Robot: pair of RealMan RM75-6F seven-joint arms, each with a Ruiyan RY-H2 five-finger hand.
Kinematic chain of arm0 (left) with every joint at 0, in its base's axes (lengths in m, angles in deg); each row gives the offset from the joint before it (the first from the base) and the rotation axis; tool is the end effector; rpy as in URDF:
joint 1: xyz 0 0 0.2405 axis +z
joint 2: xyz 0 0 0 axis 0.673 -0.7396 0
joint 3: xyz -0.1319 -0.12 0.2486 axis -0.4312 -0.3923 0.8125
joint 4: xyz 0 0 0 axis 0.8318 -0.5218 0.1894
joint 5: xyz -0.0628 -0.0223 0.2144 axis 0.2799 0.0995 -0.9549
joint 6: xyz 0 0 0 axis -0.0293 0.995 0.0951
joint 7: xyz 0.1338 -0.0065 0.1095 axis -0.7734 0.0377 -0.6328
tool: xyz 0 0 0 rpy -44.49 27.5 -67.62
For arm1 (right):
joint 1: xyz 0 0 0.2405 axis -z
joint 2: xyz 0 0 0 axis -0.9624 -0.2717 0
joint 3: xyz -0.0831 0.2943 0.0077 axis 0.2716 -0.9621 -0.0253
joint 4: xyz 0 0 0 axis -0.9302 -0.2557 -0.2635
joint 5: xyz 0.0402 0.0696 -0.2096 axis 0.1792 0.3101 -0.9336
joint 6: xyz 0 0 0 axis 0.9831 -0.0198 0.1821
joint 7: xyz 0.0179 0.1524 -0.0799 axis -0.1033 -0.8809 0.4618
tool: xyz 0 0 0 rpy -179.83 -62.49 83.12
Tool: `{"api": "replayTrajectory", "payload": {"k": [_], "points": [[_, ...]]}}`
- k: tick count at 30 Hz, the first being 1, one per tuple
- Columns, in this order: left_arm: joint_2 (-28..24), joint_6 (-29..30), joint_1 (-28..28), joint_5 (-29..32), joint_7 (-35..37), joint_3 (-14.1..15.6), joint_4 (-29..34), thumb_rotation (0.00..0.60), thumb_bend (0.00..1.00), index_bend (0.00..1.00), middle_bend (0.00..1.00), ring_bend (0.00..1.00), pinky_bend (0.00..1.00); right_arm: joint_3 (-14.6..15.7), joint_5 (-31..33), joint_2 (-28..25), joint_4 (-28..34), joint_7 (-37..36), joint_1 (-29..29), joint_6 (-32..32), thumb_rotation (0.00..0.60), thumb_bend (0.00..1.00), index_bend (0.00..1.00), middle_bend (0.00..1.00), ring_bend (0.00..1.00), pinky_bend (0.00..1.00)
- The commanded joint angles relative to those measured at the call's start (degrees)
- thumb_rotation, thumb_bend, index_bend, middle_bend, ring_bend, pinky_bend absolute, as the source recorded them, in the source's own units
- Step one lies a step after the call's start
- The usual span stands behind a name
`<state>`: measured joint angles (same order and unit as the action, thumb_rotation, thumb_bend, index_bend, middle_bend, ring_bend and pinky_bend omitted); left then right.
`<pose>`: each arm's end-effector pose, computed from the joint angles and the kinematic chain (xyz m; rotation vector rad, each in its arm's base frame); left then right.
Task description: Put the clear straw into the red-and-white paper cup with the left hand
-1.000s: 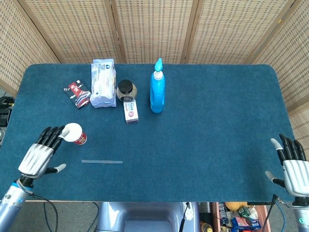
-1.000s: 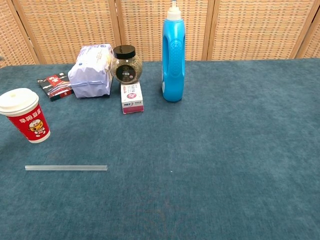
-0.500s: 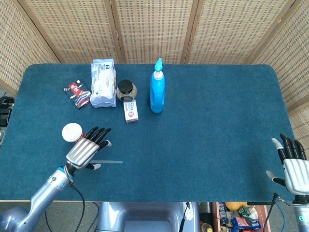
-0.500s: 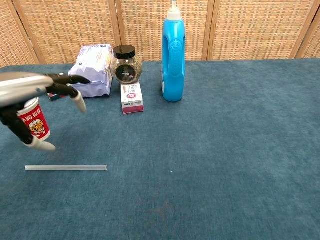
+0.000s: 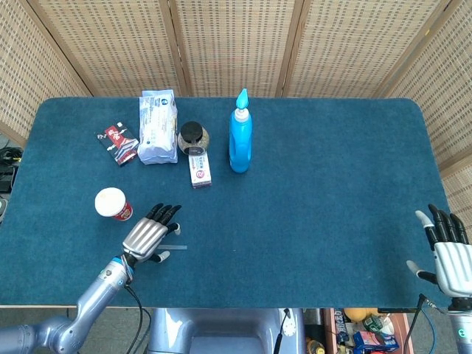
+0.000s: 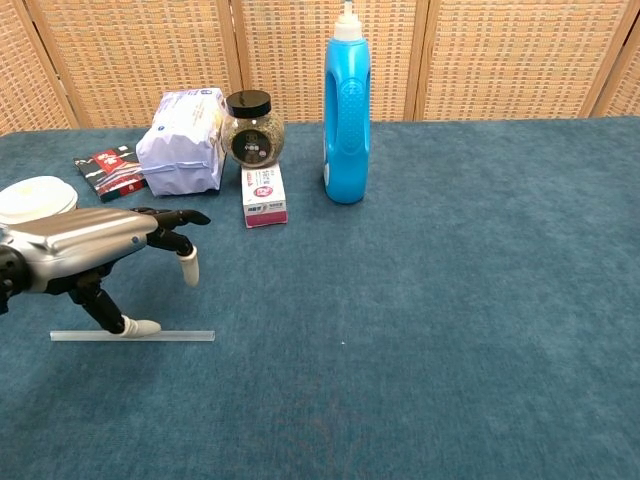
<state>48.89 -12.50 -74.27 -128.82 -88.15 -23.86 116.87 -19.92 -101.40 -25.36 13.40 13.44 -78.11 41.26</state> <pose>-0.2088 0.3192 -0.0436 -2.0136 -0.9501 -0.8026 -0.3740 -0.2162 0.1842 1.3579 -0.8430 0.8458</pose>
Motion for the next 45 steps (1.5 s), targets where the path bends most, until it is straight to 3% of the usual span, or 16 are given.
{"api": "replayTrajectory", "payload": {"k": [1, 19, 45], "points": [[1.6, 0.0, -0.6, 2.2, -2.1, 0.3, -0.6, 0.6, 0.27, 0.39, 0.0, 0.0, 0.0, 0.1, 0.1, 0.0, -0.1, -0.1, -0.1, -0.3, 0.6, 0.0, 0.0, 0.0, 0.0, 0.0], [8.3, 2.3, -2.4, 9.1, -6.3, 0.7, -4.0, 0.6, 0.35, 0.43, 0.0, 0.0, 0.0, 0.1, 0.3, 0.1, -0.4, -0.6, -0.3, -0.7, 0.6, 0.0, 0.0, 0.0, 0.0, 0.0], [11.2, 3.7, -2.2, 7.5, -3.6, 2.5, -8.9, 0.6, 0.35, 0.49, 0.0, 0.0, 0.0, 0.1, 0.8, 0.2, -0.9, -1.1, -0.6, -1.6, 0.6, 0.0, 0.0, 0.0, 0.0, 0.0]]}}
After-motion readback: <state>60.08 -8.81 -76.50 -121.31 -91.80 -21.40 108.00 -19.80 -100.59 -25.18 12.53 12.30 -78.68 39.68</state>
